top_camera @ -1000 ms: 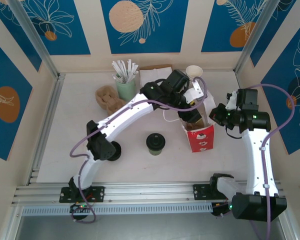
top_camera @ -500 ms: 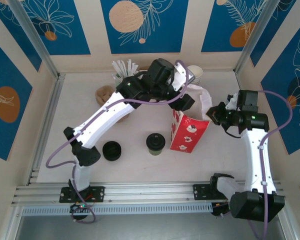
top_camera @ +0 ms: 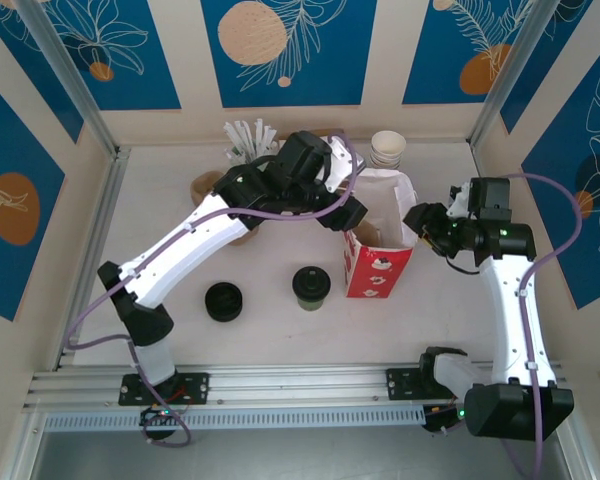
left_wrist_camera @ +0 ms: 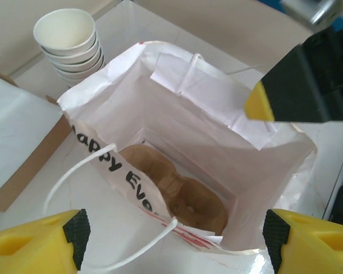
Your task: Pack the takeout coffee
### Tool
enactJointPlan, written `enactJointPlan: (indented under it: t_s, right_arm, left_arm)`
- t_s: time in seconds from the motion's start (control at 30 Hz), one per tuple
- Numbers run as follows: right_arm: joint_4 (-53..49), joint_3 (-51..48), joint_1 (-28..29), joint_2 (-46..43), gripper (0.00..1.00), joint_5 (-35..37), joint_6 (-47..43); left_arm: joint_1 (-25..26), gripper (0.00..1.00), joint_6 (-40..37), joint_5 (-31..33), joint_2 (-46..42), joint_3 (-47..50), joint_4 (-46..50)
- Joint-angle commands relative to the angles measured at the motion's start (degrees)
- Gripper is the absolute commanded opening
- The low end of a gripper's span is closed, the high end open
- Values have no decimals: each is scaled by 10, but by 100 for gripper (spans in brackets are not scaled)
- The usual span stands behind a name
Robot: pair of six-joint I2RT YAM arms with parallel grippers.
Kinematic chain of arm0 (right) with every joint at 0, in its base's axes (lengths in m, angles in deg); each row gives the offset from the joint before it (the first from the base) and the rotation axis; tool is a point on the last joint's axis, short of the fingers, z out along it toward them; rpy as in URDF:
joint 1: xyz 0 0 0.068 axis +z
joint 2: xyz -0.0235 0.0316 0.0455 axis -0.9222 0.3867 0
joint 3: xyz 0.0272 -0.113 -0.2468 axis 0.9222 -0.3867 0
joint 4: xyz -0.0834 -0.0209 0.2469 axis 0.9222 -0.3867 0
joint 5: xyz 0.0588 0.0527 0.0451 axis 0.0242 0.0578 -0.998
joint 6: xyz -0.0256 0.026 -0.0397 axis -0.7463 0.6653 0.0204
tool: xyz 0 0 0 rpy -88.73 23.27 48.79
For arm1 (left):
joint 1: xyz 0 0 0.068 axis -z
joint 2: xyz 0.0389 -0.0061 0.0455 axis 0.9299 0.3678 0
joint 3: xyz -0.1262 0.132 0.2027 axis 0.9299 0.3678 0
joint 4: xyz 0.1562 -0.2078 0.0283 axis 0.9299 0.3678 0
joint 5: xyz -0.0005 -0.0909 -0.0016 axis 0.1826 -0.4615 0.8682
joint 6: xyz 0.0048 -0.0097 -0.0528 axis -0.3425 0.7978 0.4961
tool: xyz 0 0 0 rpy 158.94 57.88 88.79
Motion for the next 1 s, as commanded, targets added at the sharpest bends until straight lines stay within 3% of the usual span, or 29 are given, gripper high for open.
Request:
enactJointPlan:
  t_s: [0.0,0.27,0.63,0.8,0.97]
  right_arm:
    - [-58,68,-6,6,58,52,-82]
    - [-95,186,-6,33,62,94,-138]
    - [-70,243,-5,66,62,107,-158]
    - [-54,240,8,120,58,29,-180]
    - [-59,256,48,181,58,44,-202]
  left_arm:
    - [-5,81,14,34,-41,22,0]
    - [-4,83,17,67,-100,88,-17]
    - [-6,86,20,113,-149,154,-11]
    - [-5,97,44,134,-185,229,-36]
    - [-6,99,61,130,-225,313,-69]
